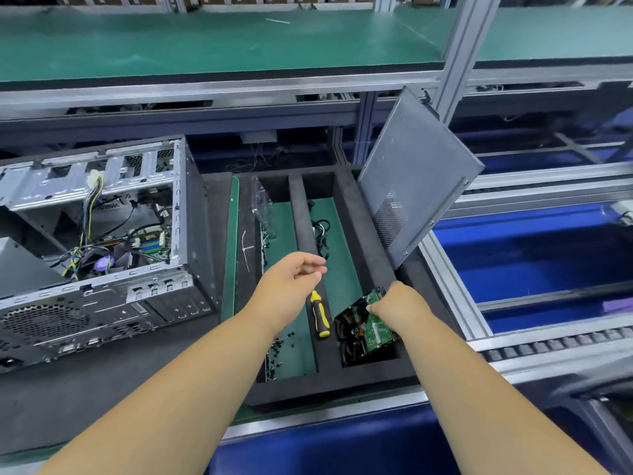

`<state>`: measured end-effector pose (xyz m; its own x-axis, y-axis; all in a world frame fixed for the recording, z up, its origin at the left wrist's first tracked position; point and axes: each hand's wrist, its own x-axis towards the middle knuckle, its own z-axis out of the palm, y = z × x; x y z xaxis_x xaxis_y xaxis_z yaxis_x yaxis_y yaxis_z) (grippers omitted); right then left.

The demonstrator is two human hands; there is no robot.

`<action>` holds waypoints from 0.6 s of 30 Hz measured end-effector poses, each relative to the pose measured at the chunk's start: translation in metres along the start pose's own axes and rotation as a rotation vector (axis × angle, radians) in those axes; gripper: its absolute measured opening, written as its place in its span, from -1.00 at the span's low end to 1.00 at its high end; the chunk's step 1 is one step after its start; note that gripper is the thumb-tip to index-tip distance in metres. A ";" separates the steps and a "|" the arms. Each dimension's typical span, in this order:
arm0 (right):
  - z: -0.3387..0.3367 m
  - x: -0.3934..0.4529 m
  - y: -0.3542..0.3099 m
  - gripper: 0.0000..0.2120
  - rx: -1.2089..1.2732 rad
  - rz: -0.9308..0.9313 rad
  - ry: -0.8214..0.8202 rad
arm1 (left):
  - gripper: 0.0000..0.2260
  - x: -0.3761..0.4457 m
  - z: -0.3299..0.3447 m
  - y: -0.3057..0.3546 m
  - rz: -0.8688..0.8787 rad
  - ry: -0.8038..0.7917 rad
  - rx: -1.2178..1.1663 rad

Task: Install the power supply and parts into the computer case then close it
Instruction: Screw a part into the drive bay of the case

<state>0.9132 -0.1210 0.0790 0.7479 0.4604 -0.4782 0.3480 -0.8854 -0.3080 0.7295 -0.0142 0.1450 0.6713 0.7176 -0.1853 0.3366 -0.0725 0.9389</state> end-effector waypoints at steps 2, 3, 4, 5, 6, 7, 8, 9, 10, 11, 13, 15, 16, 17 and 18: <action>0.003 -0.001 -0.002 -0.53 0.007 -0.005 -0.007 | -0.79 -0.001 -0.003 0.003 0.002 -0.006 0.006; 0.004 -0.001 -0.003 -0.56 -0.002 -0.012 -0.026 | -0.79 -0.002 -0.005 0.005 0.004 -0.006 0.006; 0.005 -0.001 -0.005 -0.59 -0.023 -0.024 -0.044 | -0.78 -0.002 -0.008 0.006 0.009 -0.007 0.009; 0.005 -0.002 -0.008 -0.63 -0.050 -0.034 -0.054 | -0.78 -0.002 -0.011 0.008 0.015 -0.009 0.014; 0.004 -0.002 -0.011 -0.67 -0.079 -0.043 -0.047 | -0.78 -0.002 -0.014 0.009 0.023 -0.010 0.019; 0.002 -0.004 -0.014 -0.72 -0.108 -0.046 -0.032 | -0.78 -0.002 -0.018 0.010 0.031 -0.012 0.020; 0.000 -0.006 -0.017 -0.77 -0.130 -0.044 -0.012 | -0.78 -0.002 -0.022 0.011 0.040 -0.016 0.017; -0.003 -0.008 -0.020 -0.78 -0.134 -0.042 0.015 | -0.78 -0.002 -0.027 0.012 0.047 -0.022 0.014; -0.006 -0.011 -0.023 -0.77 -0.123 -0.051 0.055 | -0.79 -0.002 -0.032 0.013 0.056 -0.028 0.014; -0.011 -0.015 -0.026 -0.76 -0.103 -0.069 0.109 | -0.79 -0.002 -0.038 0.015 0.070 -0.032 0.016; -0.025 -0.025 -0.036 -0.77 -0.040 -0.100 0.246 | -0.79 -0.002 -0.050 0.019 0.112 -0.037 0.008; -0.043 -0.037 -0.051 -0.76 0.054 -0.099 0.376 | -0.78 -0.002 -0.065 0.024 0.149 -0.042 -0.010; -0.053 -0.043 -0.060 -0.73 0.105 -0.099 0.431 | -0.78 -0.002 -0.074 0.027 0.167 -0.042 -0.019; -0.060 -0.049 -0.069 -0.70 0.166 -0.100 0.474 | -0.77 -0.002 -0.082 0.029 0.182 -0.040 -0.029; -0.067 -0.054 -0.078 -0.66 0.238 -0.108 0.506 | -0.77 -0.002 -0.091 0.031 0.195 -0.036 -0.044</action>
<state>0.8833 -0.0809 0.1843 0.9133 0.4073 0.0022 0.3444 -0.7694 -0.5380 0.6791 0.0453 0.2010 0.7445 0.6676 -0.0086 0.1693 -0.1763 0.9697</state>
